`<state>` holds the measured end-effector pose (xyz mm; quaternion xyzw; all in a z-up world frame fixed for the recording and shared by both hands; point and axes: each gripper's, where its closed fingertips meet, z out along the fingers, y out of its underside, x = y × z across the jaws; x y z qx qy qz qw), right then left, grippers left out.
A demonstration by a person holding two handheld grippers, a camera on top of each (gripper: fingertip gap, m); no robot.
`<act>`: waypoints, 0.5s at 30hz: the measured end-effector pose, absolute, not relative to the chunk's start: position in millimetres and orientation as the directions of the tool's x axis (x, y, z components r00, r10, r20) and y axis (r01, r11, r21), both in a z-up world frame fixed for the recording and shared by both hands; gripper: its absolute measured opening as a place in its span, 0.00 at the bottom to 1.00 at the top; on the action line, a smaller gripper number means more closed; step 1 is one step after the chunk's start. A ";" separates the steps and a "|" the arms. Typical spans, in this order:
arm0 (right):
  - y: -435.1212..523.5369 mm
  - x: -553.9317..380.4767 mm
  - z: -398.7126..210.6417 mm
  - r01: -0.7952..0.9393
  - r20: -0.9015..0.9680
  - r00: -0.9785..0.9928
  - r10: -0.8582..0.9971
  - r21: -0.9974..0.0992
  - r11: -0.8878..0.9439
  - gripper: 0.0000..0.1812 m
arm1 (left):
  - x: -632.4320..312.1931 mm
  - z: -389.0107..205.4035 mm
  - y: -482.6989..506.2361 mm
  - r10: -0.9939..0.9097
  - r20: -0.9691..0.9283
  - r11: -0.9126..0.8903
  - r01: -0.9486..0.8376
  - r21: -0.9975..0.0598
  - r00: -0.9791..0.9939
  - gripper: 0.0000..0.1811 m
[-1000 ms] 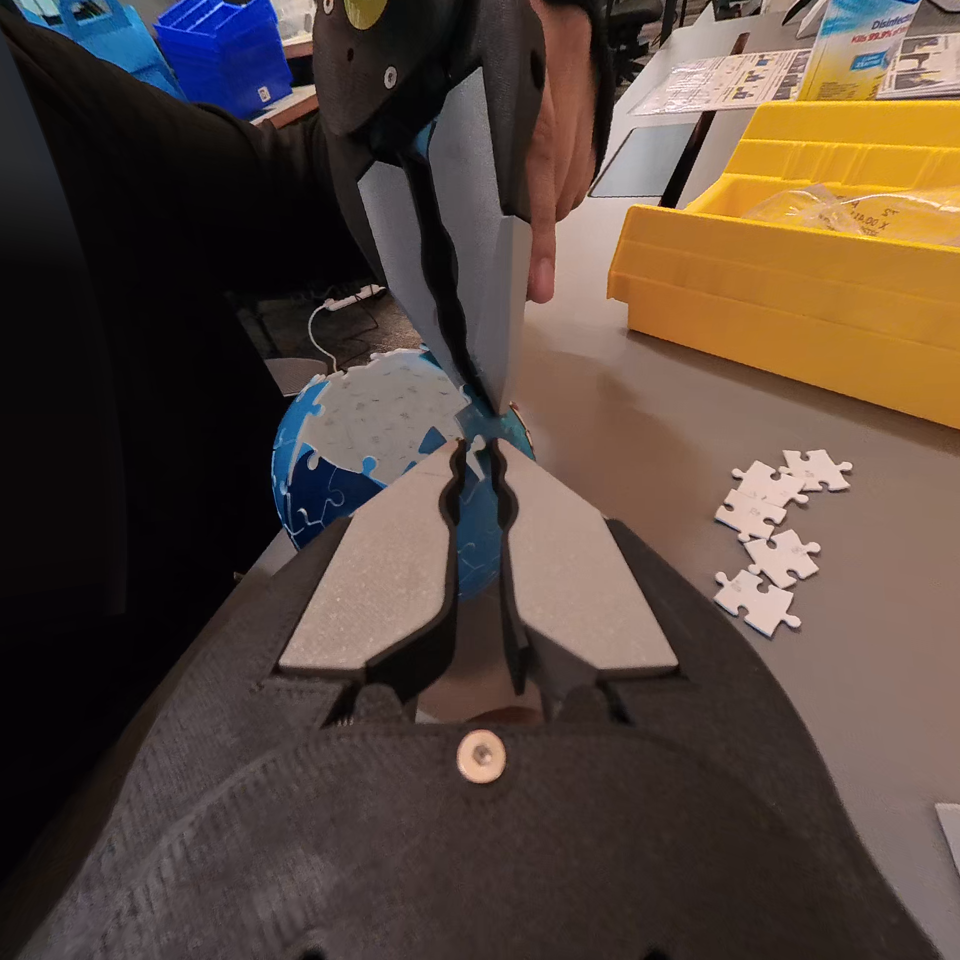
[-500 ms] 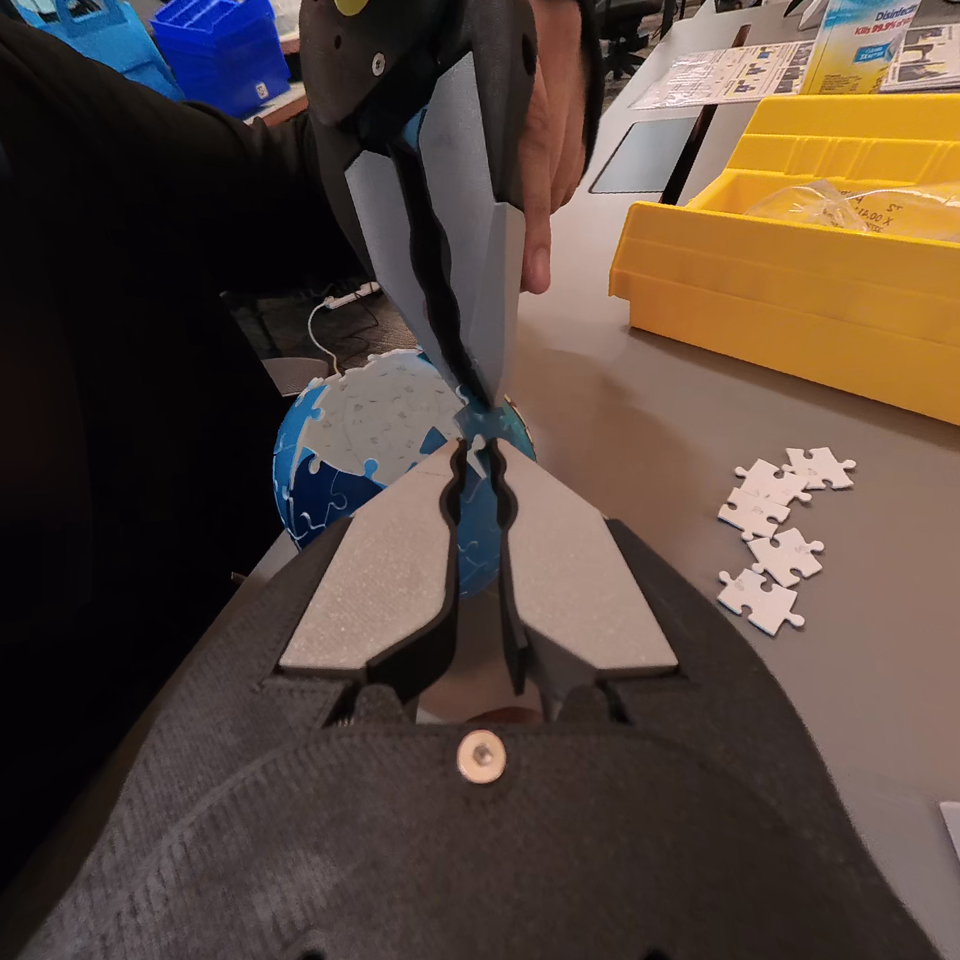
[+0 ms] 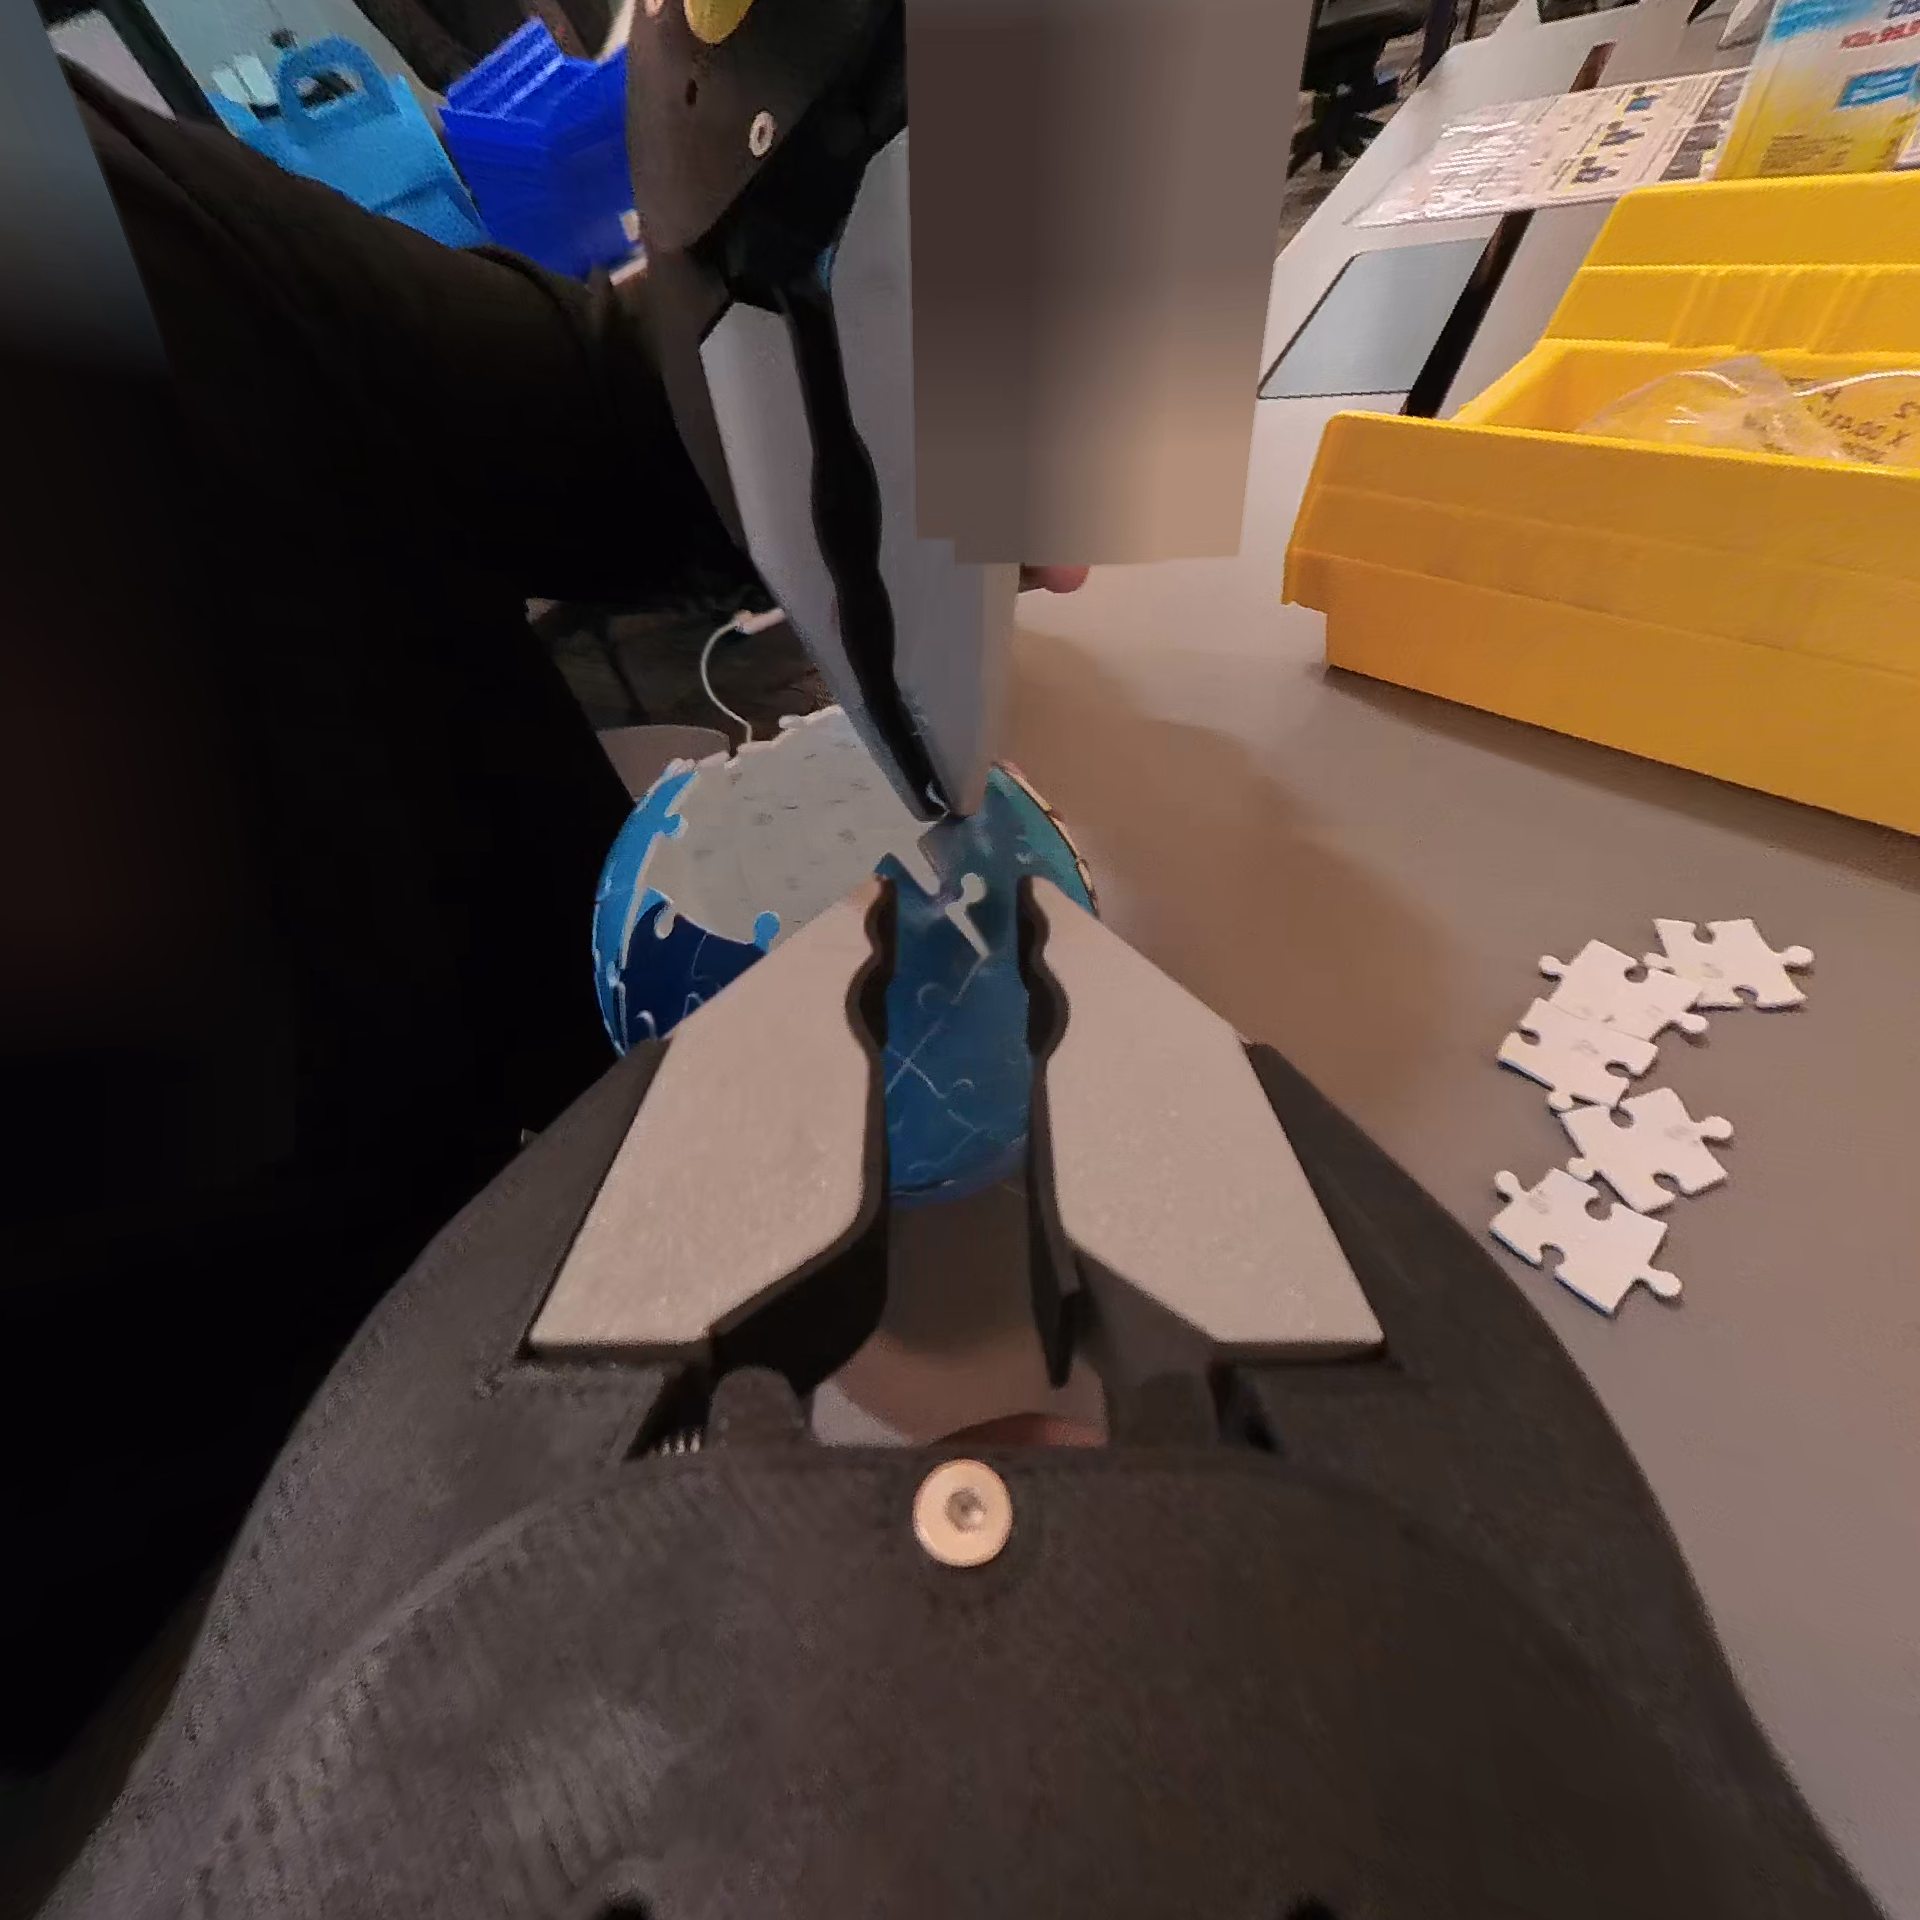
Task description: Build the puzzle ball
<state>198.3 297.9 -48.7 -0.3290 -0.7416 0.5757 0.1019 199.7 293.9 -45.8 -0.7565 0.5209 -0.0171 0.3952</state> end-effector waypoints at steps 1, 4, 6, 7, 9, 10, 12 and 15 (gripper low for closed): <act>302.7 196.9 -47.4 0.377 -0.240 -0.756 0.609 -0.921 0.104 0.12 | 199.9 -46.1 293.6 -0.801 -0.386 -0.147 -0.776 -0.614 0.458 0.01; 316.7 194.5 -40.1 0.381 -0.273 -0.745 0.609 -0.923 0.052 0.11 | 200.5 -45.2 294.4 -0.796 -0.380 -0.159 -0.768 -0.621 0.472 0.01; 321.7 194.6 -39.6 0.398 -0.302 -0.742 0.599 -0.917 0.030 0.09 | 200.8 -44.8 294.9 -0.793 -0.365 -0.174 -0.755 -0.632 0.488 0.01; 322.7 194.9 -42.1 0.414 -0.320 -0.739 0.593 -0.910 0.025 0.09 | 201.5 -45.5 293.8 -0.796 -0.353 -0.180 -0.749 -0.638 0.491 0.01; 320.0 199.8 -49.4 0.455 -0.364 -0.747 0.557 -0.890 0.029 0.10 | 203.0 -46.5 292.4 -0.797 -0.341 -0.184 -0.739 -0.648 0.498 0.01; 318.0 203.1 -54.1 0.481 -0.389 -0.750 0.535 -0.876 0.038 0.12 | 203.0 -47.4 291.3 -0.798 -0.344 -0.181 -0.742 -0.646 0.494 0.02; 315.1 207.8 -62.2 0.514 -0.414 -0.755 0.510 -0.855 0.067 0.17 | 203.5 -47.8 289.5 -0.796 -0.355 -0.172 -0.745 -0.644 0.490 0.02; 314.1 208.2 -65.0 0.501 -0.387 -0.769 0.509 -0.859 0.103 0.19 | 206.1 -48.9 283.6 -0.802 -0.362 -0.147 -0.745 -0.650 0.474 0.02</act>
